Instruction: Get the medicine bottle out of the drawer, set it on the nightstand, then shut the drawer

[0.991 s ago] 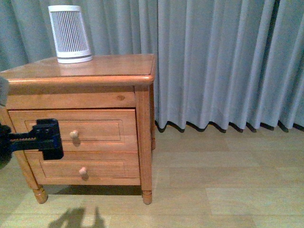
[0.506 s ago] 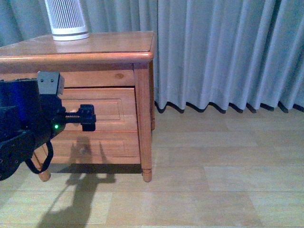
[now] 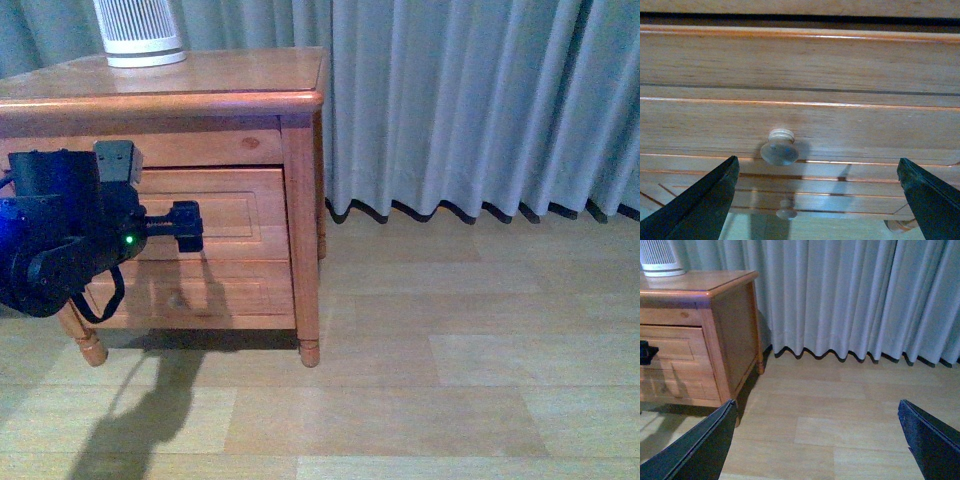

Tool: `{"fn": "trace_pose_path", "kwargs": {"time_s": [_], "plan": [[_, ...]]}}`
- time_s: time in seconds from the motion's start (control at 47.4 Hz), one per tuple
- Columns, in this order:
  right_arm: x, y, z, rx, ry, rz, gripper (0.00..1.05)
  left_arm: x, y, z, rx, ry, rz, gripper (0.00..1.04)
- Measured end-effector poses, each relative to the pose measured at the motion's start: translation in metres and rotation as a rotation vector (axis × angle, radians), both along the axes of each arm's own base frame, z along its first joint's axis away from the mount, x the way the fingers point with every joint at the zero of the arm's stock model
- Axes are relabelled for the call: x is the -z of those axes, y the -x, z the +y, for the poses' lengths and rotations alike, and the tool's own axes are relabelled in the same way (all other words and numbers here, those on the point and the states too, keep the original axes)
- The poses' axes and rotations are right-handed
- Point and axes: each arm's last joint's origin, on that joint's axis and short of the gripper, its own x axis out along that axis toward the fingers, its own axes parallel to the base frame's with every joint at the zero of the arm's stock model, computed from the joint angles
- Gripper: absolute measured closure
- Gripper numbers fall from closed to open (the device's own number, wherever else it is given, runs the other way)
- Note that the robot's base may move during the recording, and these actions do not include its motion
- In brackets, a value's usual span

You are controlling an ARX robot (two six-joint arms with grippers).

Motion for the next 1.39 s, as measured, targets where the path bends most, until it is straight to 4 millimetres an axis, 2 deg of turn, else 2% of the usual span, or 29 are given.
{"fn": "trace_pose_path", "kwargs": {"time_s": [0.211, 0.422, 0.633, 0.949, 0.97, 1.097, 1.392], "plan": [[0.000, 0.000, 0.000, 0.000, 0.000, 0.000, 0.07, 0.022, -0.015, 0.007, -0.003, 0.010, 0.016, 0.07], [0.000, 0.000, 0.000, 0.000, 0.000, 0.000, 0.07, 0.019, -0.030, 0.021, -0.016, 0.009, -0.015, 0.07], [0.000, 0.000, 0.000, 0.000, 0.000, 0.000, 0.07, 0.026, -0.033, 0.027, -0.011, 0.002, -0.009, 0.08], [0.000, 0.000, 0.000, 0.000, 0.000, 0.000, 0.07, 0.028, -0.033, 0.028, -0.013, 0.003, -0.007, 0.52], [0.000, 0.000, 0.000, 0.000, 0.000, 0.000, 0.07, 0.029, -0.033, 0.028, -0.013, 0.003, -0.007, 0.58], [0.000, 0.000, 0.000, 0.000, 0.000, 0.000, 0.07, 0.028, -0.033, 0.026, 0.005, 0.007, -0.012, 0.76], [0.000, 0.000, 0.000, 0.000, 0.000, 0.000, 0.07, 0.030, -0.029, 0.026, 0.006, 0.009, -0.022, 0.79]]}}
